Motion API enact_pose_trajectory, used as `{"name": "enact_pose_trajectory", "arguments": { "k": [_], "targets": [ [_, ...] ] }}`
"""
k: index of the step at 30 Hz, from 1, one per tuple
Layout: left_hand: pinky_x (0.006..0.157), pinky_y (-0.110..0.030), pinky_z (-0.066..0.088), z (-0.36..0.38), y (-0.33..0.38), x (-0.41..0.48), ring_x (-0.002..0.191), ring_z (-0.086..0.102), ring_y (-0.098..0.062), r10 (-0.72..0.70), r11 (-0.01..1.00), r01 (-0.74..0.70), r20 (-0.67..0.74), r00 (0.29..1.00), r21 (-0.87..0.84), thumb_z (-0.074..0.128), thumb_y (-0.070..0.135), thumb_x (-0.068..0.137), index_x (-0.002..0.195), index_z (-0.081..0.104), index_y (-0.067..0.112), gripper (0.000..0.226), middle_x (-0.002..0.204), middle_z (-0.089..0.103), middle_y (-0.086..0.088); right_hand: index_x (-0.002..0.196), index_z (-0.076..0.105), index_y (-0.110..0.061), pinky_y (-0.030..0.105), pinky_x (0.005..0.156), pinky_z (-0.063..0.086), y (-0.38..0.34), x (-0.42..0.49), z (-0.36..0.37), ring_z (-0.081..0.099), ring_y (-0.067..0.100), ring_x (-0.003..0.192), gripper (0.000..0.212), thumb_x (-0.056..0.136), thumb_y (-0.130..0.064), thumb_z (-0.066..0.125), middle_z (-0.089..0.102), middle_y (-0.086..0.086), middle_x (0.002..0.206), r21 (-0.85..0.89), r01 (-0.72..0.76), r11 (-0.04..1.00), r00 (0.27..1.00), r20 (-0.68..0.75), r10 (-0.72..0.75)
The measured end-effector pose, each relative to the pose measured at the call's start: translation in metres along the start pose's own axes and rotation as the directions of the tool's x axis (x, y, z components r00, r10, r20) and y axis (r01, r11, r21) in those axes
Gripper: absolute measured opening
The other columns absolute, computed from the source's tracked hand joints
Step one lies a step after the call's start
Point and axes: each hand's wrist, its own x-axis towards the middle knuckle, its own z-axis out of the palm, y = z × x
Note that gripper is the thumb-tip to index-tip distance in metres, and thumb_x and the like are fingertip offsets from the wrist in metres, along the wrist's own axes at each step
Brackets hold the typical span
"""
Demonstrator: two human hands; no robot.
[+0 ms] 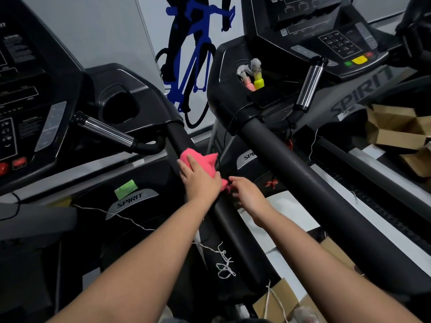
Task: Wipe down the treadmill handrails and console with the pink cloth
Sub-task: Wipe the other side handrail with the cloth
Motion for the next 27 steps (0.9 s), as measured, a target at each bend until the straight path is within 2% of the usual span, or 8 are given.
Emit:
{"name": "enact_pose_trajectory", "arguments": {
  "k": [2,6,12,16,18,20,24,27],
  "targets": [
    [0.113,-0.04,0.024,-0.003,-0.002,0.007,0.14,0.022,-0.039,-0.067,0.99,0.063,-0.025,0.997,-0.126,0.062,0.033,0.088,0.152,-0.002,0.012,0.093,0.158,0.002,-0.017,0.104,0.063,-0.019,0.014,0.055,0.034,0.004,0.0,0.004,0.047,-0.001,0.061,0.029,0.094,-0.01,0.037,0.053,-0.01,0.07,-0.085,0.013,0.996,0.999,0.049,-0.009],
    [0.104,-0.042,0.035,0.003,-0.005,0.002,0.131,0.039,-0.038,-0.224,0.934,0.209,-0.019,0.974,-0.29,0.059,0.04,0.088,0.152,0.007,0.012,0.086,0.149,0.031,-0.019,0.088,0.056,-0.018,0.029,0.069,0.036,0.009,0.005,0.007,0.045,0.011,0.069,0.025,0.098,-0.019,0.032,0.049,-0.004,0.07,-0.168,0.084,0.982,0.991,0.114,-0.065],
    [0.107,-0.043,0.035,0.023,-0.02,-0.038,0.128,0.046,-0.034,-0.31,0.855,0.291,0.028,0.95,-0.43,0.061,0.049,0.084,0.146,0.025,0.01,0.081,0.14,0.048,-0.014,0.078,0.048,-0.023,0.023,0.045,0.024,-0.005,0.026,0.006,0.034,0.009,0.04,0.031,0.099,-0.038,0.031,0.042,-0.002,0.057,0.074,-0.284,0.956,0.957,0.085,0.278],
    [0.094,-0.027,0.039,0.027,-0.026,-0.063,0.122,0.051,-0.027,-0.306,0.823,0.319,0.107,0.946,-0.469,0.064,0.047,0.083,0.141,0.031,0.008,0.078,0.136,0.052,-0.011,0.102,0.053,-0.023,0.025,0.057,0.037,-0.022,0.043,0.015,0.051,0.015,0.063,0.029,0.094,-0.05,0.042,0.055,0.002,0.084,-0.122,-0.299,0.946,0.924,0.212,0.319],
    [0.095,-0.028,0.04,0.029,-0.03,-0.068,0.12,0.053,-0.026,-0.314,0.808,0.348,0.153,0.937,-0.475,0.064,0.051,0.081,0.136,0.036,0.007,0.076,0.132,0.054,-0.01,0.101,0.062,-0.018,0.029,0.073,0.048,-0.036,0.048,0.023,0.06,0.017,0.076,0.042,0.088,-0.056,0.052,0.064,0.002,0.091,-0.238,-0.21,0.948,0.911,0.305,0.278],
    [0.101,-0.033,0.04,0.032,-0.036,-0.077,0.121,0.052,-0.025,-0.322,0.774,0.375,0.194,0.927,-0.509,0.062,0.06,0.077,0.136,0.039,0.009,0.082,0.132,0.054,-0.007,0.112,0.062,-0.015,0.033,0.085,0.044,-0.045,0.05,0.033,0.06,0.021,0.093,0.056,0.08,-0.061,0.061,0.064,0.001,0.103,-0.451,-0.103,0.886,0.916,0.304,0.262],
    [0.106,-0.042,0.039,0.045,-0.05,-0.096,0.117,0.055,-0.023,-0.331,0.568,0.491,0.363,0.871,-0.661,0.045,0.087,0.055,0.132,0.05,0.017,0.104,0.126,0.06,-0.005,0.122,0.055,-0.012,0.038,0.086,0.044,-0.049,0.054,0.042,0.058,0.027,0.105,0.066,0.073,-0.053,0.072,0.06,0.004,0.119,-0.63,-0.031,0.776,0.917,0.291,0.273],
    [0.097,-0.048,0.047,0.047,-0.05,-0.106,0.099,0.065,-0.033,-0.307,0.264,0.674,0.602,0.737,-0.69,0.036,0.094,0.058,0.113,0.067,0.01,0.105,0.105,0.068,-0.02,0.114,0.054,-0.015,0.037,0.083,0.047,-0.049,0.053,0.041,0.059,0.025,0.097,0.05,0.078,-0.046,0.07,0.06,0.004,0.11,-0.621,-0.017,0.784,0.909,0.317,0.27]
  ]
}}
